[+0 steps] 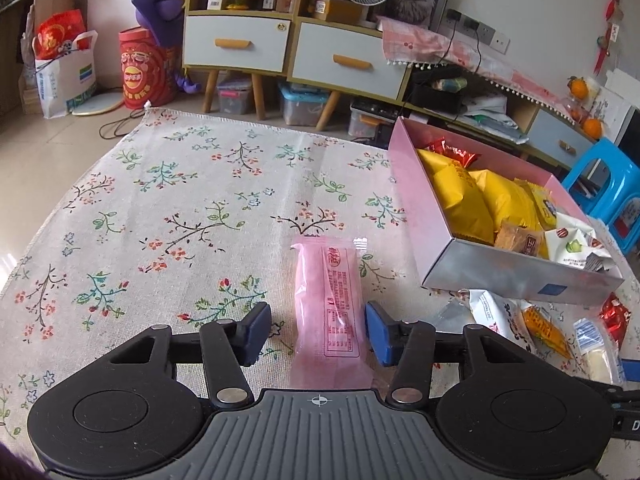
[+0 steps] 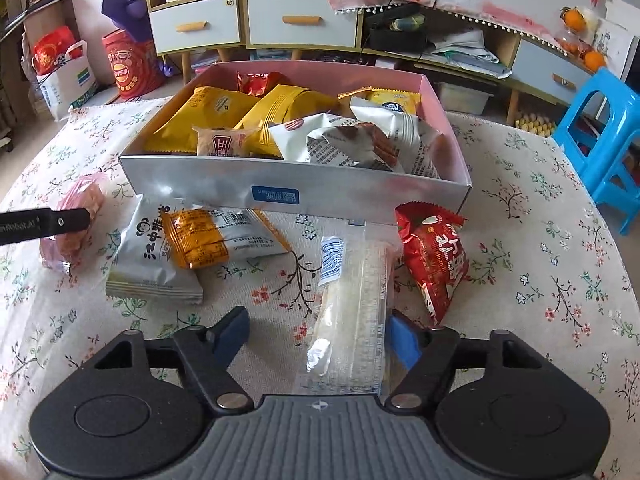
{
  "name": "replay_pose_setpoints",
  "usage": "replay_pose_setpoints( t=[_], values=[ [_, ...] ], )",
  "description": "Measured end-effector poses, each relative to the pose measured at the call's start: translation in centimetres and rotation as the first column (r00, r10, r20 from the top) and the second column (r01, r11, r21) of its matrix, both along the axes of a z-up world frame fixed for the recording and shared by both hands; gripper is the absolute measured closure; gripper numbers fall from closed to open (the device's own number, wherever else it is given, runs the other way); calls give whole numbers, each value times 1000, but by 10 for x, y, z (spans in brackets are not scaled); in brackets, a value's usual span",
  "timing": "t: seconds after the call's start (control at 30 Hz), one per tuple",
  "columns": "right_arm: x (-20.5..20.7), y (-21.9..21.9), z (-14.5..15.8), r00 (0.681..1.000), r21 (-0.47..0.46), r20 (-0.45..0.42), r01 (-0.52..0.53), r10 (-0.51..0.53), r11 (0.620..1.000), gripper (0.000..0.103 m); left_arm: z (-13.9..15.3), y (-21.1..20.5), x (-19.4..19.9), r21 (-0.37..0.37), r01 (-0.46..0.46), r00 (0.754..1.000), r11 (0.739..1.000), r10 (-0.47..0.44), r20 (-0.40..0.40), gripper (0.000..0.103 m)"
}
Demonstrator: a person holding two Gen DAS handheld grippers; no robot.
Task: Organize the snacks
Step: 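Close the left gripper on the pink packet while the right grasps the clear packet, then lift both held packets and carry them over the box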
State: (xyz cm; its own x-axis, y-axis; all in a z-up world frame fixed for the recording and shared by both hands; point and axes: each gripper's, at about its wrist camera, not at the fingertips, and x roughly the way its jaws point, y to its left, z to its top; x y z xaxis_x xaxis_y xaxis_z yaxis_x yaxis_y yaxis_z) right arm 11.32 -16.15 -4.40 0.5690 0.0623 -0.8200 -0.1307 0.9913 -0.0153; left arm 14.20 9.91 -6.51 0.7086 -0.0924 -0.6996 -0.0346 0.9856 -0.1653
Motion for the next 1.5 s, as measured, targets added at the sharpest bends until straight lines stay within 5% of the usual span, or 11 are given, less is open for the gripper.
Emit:
replay_pose_setpoints(
  t=[0.2, 0.5, 0.87, 1.17, 1.5],
  values=[
    [-1, 3, 3, 1000, -1, 12, -14, 14, 1000, 79, 0, -6, -2, 35, 9, 1000, 999, -9, 2, 63],
    [-1, 8, 10, 1000, 8, 14, -17, 17, 1000, 95, 4, -5, -6, -20, -11, 999, 1000, 10, -31, 73],
    [-3, 7, 36, 1000, 151, 13, -8, 6, 989, 96, 14, 4, -13, -112, -23, 997, 993, 15, -71, 73],
    [8, -6, 57, 998, 292, 22, 57, -66, 955, 96, 39, 5, -22, -114, 18, 1000, 993, -19, -10, 74],
    [29, -34, 55, 986, 445, -8, 153, -167, 882, 96, 53, -6, -14, -105, 45, 999, 993, -41, 35, 73]
  ],
)
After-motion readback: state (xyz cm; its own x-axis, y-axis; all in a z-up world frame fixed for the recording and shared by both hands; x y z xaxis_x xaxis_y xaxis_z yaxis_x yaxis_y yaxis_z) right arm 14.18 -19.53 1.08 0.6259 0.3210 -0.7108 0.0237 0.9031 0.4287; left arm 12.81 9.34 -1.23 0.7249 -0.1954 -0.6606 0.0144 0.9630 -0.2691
